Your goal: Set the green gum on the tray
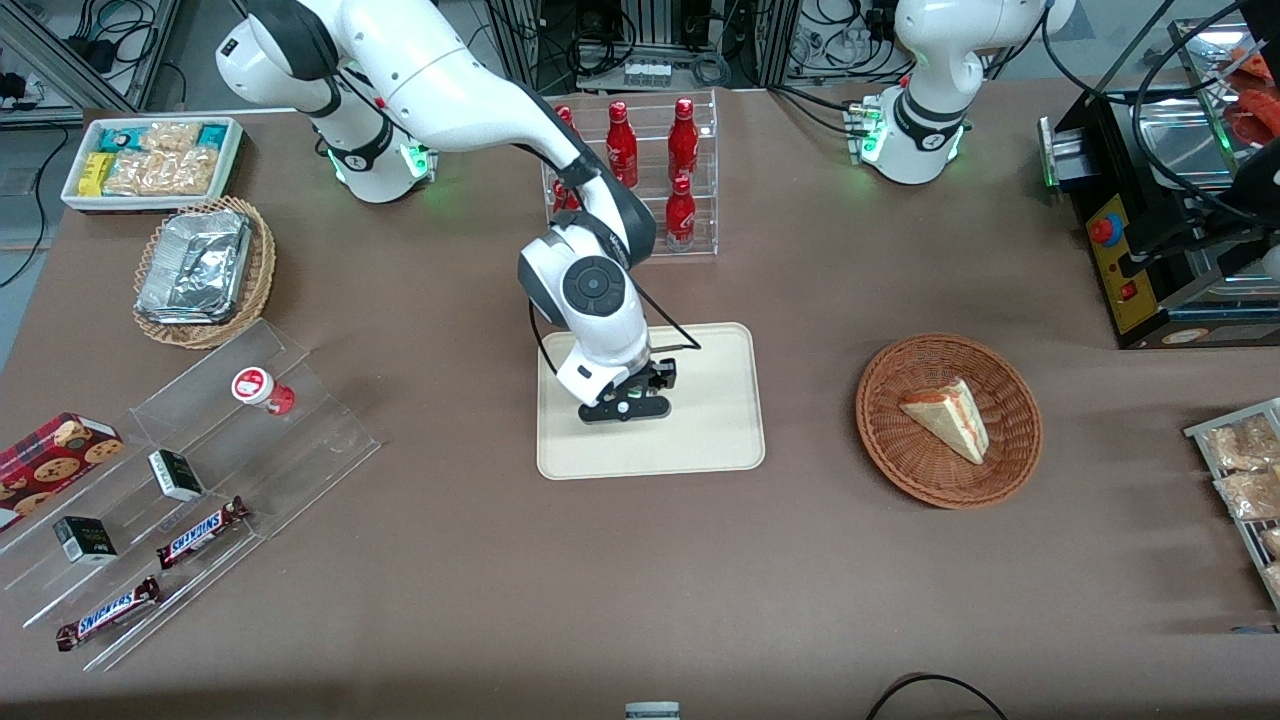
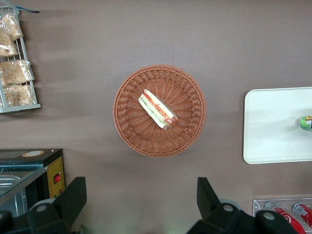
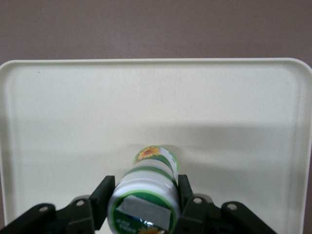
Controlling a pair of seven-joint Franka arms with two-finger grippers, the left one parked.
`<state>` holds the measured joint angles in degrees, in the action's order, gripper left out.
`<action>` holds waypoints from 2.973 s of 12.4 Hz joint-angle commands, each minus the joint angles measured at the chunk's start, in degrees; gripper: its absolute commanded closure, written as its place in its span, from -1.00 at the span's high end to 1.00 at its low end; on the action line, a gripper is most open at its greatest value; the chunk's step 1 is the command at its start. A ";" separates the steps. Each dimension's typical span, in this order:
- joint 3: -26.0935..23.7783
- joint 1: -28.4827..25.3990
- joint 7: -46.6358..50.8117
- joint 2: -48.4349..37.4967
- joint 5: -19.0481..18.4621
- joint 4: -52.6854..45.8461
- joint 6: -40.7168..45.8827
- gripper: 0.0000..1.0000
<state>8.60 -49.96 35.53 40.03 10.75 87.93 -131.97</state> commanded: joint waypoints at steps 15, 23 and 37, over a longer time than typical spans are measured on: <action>1.24 -0.41 -10.99 0.75 1.29 -0.83 -1.28 1.00; 5.46 5.11 -26.19 -9.34 1.02 -0.74 15.67 1.00; -3.93 42.55 -40.80 -30.43 -3.18 12.07 25.36 1.00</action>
<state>7.83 -11.08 -4.62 14.91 9.51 94.92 -106.78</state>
